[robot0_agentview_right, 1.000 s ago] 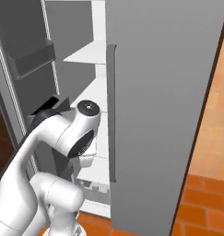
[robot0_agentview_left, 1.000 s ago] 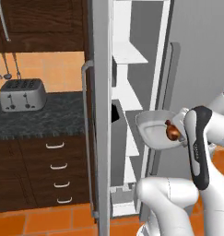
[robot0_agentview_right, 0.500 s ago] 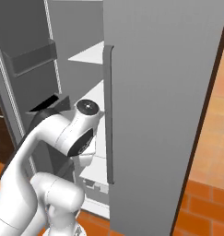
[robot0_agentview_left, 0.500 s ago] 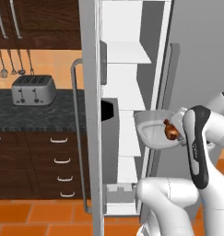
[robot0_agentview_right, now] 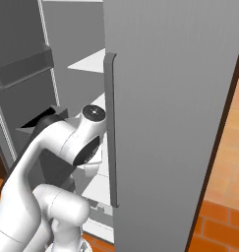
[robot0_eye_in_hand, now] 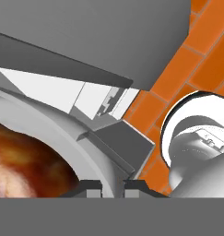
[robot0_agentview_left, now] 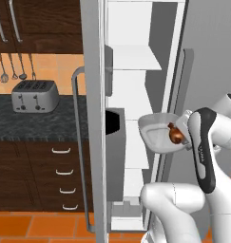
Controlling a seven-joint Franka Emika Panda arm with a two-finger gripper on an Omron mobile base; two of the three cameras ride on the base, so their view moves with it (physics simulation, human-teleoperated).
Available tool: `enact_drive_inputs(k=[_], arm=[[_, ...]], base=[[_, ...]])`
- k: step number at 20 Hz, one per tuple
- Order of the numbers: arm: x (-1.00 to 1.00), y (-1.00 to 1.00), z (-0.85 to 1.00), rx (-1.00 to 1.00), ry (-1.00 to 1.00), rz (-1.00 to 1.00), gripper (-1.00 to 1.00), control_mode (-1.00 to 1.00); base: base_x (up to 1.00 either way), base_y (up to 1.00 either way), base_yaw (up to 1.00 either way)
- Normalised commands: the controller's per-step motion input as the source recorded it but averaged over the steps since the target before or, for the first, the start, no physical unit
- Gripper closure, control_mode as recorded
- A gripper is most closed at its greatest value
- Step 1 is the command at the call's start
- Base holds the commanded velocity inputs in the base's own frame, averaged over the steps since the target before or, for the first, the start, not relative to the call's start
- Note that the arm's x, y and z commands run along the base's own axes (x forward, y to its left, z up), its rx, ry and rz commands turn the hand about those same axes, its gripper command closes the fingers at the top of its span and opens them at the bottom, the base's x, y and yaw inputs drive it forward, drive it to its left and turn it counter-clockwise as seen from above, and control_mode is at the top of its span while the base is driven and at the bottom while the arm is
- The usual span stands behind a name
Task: Take the meat container that has the chicken drumstick and place it on the second highest rack of the freezer. Then take the vegetable container that has the tomato and potato and place it on the highest rack of the freezer.
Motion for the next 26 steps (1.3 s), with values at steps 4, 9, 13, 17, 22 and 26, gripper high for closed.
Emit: enact_drive_inputs(k=[4, 9, 13, 17, 22, 26], arm=[[0.43, 0.14, 0.00, 0.00, 0.00, 0.02, 1.00, -1.00], [0.80, 0.06, 0.00, 0.00, 0.00, 0.00, 1.00, -1.00], [0.53, -0.01, 0.11, 0.00, 0.00, 0.00, 1.00, -1.00], [0.63, 0.00, 0.28, 0.00, 0.00, -0.04, 1.00, -1.00], [0.39, -0.03, 0.20, 0.00, -0.01, 0.00, 1.00, -1.00], [0.43, 0.09, 0.00, 0.00, 0.00, -0.01, 1.00, -1.00]], base=[[0.00, 0.00, 0.00], [0.00, 0.00, 0.00], [0.00, 0.00, 0.00], [0.00, 0.00, 0.00], [0.00, 0.00, 0.00], [0.00, 0.00, 0.00]])
